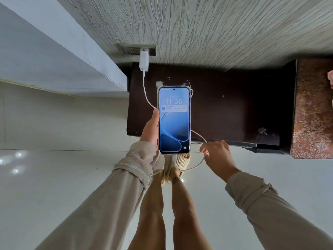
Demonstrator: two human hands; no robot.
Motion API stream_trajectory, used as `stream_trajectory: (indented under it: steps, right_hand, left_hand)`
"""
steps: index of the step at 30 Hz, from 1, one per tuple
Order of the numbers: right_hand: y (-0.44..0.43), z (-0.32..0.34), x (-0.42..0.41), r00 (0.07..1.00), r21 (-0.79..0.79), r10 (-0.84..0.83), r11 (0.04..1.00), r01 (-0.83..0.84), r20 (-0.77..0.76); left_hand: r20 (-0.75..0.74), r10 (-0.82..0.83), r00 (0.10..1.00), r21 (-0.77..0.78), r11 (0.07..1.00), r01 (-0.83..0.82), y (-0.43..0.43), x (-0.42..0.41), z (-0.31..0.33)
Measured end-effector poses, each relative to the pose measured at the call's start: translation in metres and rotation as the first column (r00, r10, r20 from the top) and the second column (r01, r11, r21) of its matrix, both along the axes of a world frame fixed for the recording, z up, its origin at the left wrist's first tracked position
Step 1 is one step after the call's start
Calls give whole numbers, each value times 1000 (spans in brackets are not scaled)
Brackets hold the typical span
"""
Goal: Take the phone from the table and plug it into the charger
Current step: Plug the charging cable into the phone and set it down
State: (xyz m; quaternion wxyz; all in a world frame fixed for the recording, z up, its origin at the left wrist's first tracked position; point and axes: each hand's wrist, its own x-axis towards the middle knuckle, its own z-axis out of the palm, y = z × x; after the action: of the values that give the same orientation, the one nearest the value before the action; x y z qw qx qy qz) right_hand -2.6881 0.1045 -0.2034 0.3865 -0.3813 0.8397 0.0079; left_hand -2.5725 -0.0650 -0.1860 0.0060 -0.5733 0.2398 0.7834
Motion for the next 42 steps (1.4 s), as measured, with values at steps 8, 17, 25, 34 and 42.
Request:
stream_trajectory:
  steps: [8,17,25,34,42]
  right_hand:
    - [-2,0,4,997,-54,-70,996,71,23]
    - [1,1,3,997,-30,-71,997,72,38]
    - [-1,2,3,996,-8,-75,997,76,56]
    - [2,0,6,995,17,-80,997,79,51]
    - [1,-4,4,992,8,-106,994,105,66]
  left_hand:
    - [52,-43,998,-43,998,45,-1,0,0]
    - [57,-50,997,-31,998,52,0,-1,0]
    - [50,-74,996,-19,997,75,1,-3,0]
    - [74,-78,994,-36,996,81,0,-1,-3]
    - [70,-85,994,-19,996,86,0,-2,-6]
